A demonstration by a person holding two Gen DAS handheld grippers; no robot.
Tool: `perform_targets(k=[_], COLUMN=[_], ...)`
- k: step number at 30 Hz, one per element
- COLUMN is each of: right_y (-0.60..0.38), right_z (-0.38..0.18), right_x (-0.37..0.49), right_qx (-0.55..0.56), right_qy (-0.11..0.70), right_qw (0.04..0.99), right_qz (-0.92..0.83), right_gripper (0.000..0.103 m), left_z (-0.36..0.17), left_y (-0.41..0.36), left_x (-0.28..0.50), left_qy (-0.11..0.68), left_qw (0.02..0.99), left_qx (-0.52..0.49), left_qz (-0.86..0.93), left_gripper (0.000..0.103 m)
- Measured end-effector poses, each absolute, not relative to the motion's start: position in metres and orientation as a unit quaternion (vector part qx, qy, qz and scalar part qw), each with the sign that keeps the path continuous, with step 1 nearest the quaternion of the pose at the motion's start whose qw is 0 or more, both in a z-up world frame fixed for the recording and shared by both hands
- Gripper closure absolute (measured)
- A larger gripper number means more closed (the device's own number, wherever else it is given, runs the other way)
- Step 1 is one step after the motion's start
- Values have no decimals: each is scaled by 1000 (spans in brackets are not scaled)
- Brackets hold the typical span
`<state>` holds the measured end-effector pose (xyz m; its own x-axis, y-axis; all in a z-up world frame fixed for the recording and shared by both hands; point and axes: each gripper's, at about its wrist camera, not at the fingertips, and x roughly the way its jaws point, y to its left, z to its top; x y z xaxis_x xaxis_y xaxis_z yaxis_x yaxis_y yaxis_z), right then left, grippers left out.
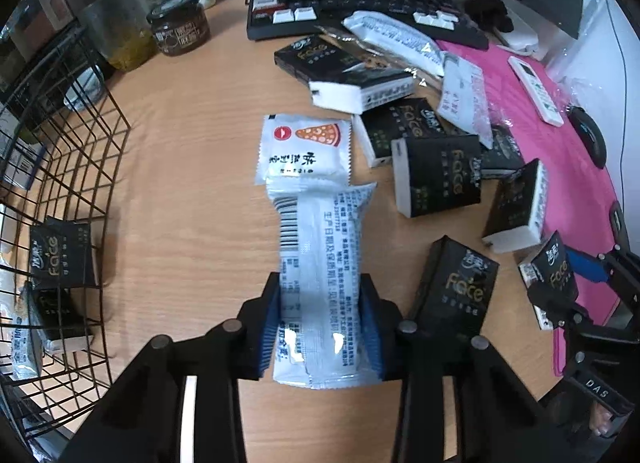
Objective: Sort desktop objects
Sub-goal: 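Grasp the white wrapped snack bag with the left tool and lift it, then carry the snack bag and tissue pack over the wire basket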
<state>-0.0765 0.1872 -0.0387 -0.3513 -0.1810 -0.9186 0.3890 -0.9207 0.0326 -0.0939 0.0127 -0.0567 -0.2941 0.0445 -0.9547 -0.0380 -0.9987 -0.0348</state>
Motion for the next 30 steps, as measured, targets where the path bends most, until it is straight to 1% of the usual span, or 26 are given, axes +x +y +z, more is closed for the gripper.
perform_targets(k=[6,10,14,18,21,23,27,30], right_y=[185,175,147,100,52,19,-48,-88], right_z=[-20,1,34,65,81,85,90,86], right_x=[-65,-59,-58,-60,-62,-65,-67,-72], right_qx=[528,510,480,446,428,423,423,427], right_qy=[93,97,92,92,100,111,127,139], right_qw=[180,188,220,274,316,338,380,388], right_qz=[-825,-834,-844,-847,-841,-833,-813,-805], right_gripper=[56,56,56,56,56,56,56,56], left_z=[-43,-19,10,43,54,56,55,50], left_y=[14,11,-1,-39,-76,-102,-157,-183], left_x=[-85,-75,-63,-45,-34,-27,-11,-7], left_qy=[-2,-4,-14,-31,-46,-51,-86,-97], left_qw=[30,33,28,-5,-37,-60,-95,-115], left_qx=[-584,-561,-536,-503,-489,-486,-482,-482], left_qz=[811,827,844,864,870,870,867,863], left_gripper=[63,63,63,63,63,63,63,63])
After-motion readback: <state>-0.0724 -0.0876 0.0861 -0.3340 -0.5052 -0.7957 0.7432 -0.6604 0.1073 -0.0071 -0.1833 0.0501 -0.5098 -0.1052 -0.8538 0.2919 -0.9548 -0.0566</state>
